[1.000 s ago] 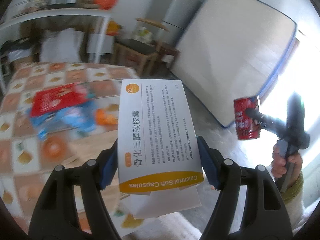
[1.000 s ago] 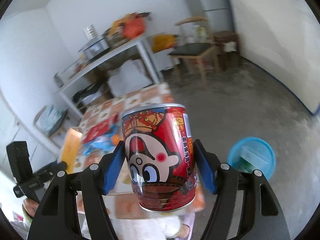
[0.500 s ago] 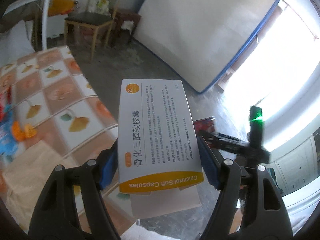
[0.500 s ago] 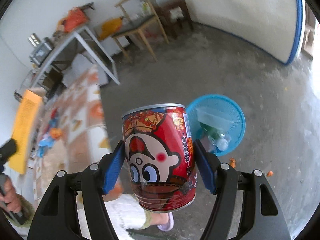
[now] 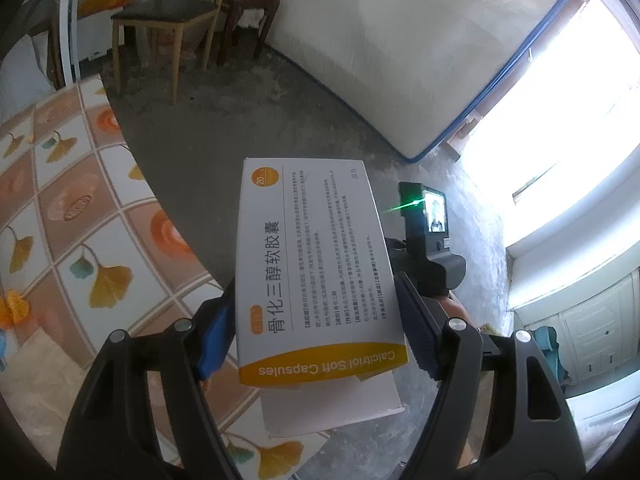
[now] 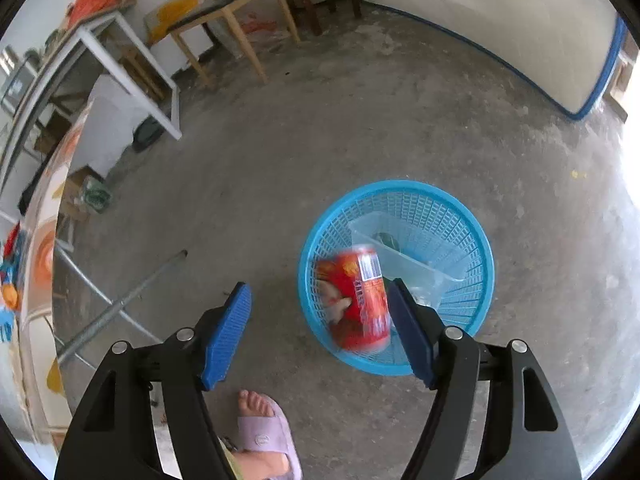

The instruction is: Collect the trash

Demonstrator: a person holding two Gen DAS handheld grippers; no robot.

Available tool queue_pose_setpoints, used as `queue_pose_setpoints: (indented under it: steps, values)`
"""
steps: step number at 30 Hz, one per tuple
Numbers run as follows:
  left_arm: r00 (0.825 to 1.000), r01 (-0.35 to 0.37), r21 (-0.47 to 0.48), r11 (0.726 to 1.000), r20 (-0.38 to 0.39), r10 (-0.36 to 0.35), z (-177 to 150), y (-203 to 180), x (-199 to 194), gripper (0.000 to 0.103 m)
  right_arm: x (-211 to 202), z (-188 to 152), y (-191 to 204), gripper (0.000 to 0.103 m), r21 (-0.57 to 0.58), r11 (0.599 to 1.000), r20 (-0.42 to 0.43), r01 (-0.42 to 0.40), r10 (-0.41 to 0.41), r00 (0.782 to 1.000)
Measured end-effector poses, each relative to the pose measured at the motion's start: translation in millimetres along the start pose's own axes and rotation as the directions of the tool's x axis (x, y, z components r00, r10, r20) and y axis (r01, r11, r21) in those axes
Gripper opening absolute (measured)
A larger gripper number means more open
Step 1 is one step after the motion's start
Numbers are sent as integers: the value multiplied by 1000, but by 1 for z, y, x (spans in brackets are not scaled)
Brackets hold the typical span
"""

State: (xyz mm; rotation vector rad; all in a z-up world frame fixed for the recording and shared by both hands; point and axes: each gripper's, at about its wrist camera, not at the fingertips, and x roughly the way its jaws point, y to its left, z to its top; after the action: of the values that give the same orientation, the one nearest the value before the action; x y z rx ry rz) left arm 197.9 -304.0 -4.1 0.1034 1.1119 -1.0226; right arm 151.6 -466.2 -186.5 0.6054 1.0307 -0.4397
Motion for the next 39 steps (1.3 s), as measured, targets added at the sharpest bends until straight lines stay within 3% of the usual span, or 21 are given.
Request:
queue_pose_setpoints:
  steps: [9, 14, 17, 21, 23, 27, 31, 39]
  values:
    - [994, 10, -46, 999, -108, -15, 14, -8, 53, 70, -59, -53, -34, 69, 98, 993, 130, -67, 54, 990]
    - [979, 11, -139, 990, -200, -39, 22, -10, 99, 70, -89, -96, -58, 70, 172, 982, 157, -80, 53, 986]
    - [977, 0, -127, 992, -213, -28, 29, -20, 117, 70, -100, -116, -74, 70, 222, 972, 164, -83, 46, 985]
    - [974, 15, -115, 993, -223, -40, 38, -38, 135, 69, -110, -135, -97, 70, 291, 953, 165, -80, 33, 986]
    - [974, 24, -104, 994, -219, -47, 43, -45, 142, 61, -111, -141, -105, 70, 312, 948, 157, -71, 22, 987]
    - [975, 50, -104, 993, -210, -71, 49, -63, 153, 61, -108, -152, -122, 70, 363, 929, 142, -67, 16, 990]
    - [978, 26, -88, 996, -203, -44, 55, -73, 171, 61, -109, -161, -129, 70, 387, 919, 142, -71, 16, 990]
    - [989, 36, -28, 999, -140, -40, 46, -67, 126, 63, -105, -186, -149, 70, 449, 891, 125, -71, 17, 992]
